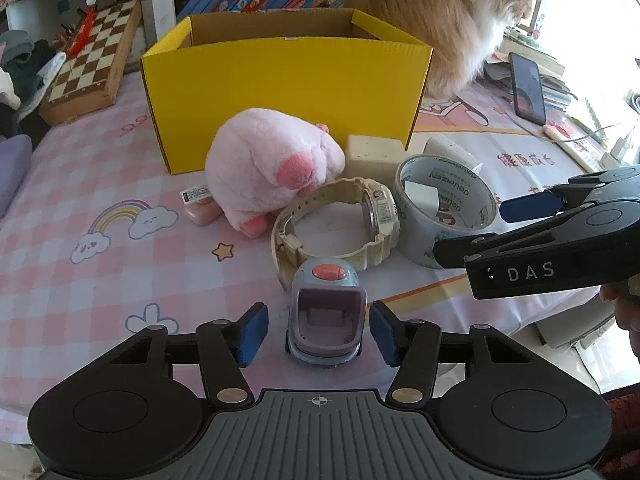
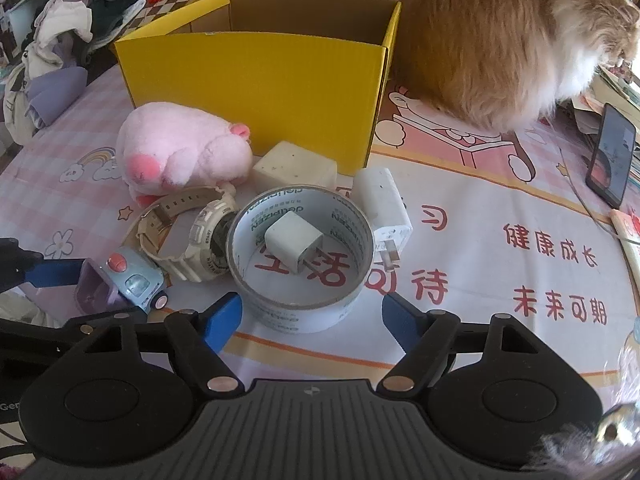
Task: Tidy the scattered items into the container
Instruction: 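Close the left tool on the toy truck while the right tool grips the tape roll rim, then lift the toy truck with the left tool while the right tool lifts the tape roll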
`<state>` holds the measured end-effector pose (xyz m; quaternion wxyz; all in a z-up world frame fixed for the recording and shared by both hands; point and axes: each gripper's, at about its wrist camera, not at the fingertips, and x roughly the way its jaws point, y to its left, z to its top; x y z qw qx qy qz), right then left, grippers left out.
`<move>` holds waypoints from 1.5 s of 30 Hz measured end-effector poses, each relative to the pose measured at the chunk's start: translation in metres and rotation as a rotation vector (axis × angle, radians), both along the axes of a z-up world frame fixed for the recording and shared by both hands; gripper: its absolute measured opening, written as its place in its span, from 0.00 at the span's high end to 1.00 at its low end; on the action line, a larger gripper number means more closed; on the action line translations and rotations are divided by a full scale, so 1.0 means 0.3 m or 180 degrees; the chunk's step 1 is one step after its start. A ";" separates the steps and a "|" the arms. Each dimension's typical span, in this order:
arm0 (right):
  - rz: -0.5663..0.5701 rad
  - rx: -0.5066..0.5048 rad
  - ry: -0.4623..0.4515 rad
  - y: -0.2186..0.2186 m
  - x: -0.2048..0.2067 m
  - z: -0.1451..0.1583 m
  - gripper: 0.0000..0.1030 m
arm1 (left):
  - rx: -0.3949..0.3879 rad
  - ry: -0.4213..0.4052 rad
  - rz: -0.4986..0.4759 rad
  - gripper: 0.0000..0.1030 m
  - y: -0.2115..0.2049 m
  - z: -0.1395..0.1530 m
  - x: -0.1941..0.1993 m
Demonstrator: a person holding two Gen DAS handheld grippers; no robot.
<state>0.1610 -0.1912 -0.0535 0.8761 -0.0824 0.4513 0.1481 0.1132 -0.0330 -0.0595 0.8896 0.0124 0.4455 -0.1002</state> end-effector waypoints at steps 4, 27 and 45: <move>0.0037 0.0000 0.0020 0.002 0.018 -0.008 0.26 | 0.0004 0.0027 -0.0011 0.53 -0.006 -0.010 0.013; 0.0156 -0.0008 0.0038 0.040 0.107 -0.042 0.21 | -0.0033 0.0068 -0.0068 0.62 -0.005 -0.024 0.023; 0.0130 0.0073 -0.0205 0.036 0.056 0.022 0.21 | -0.0091 -0.0148 -0.0057 0.63 0.036 0.035 0.002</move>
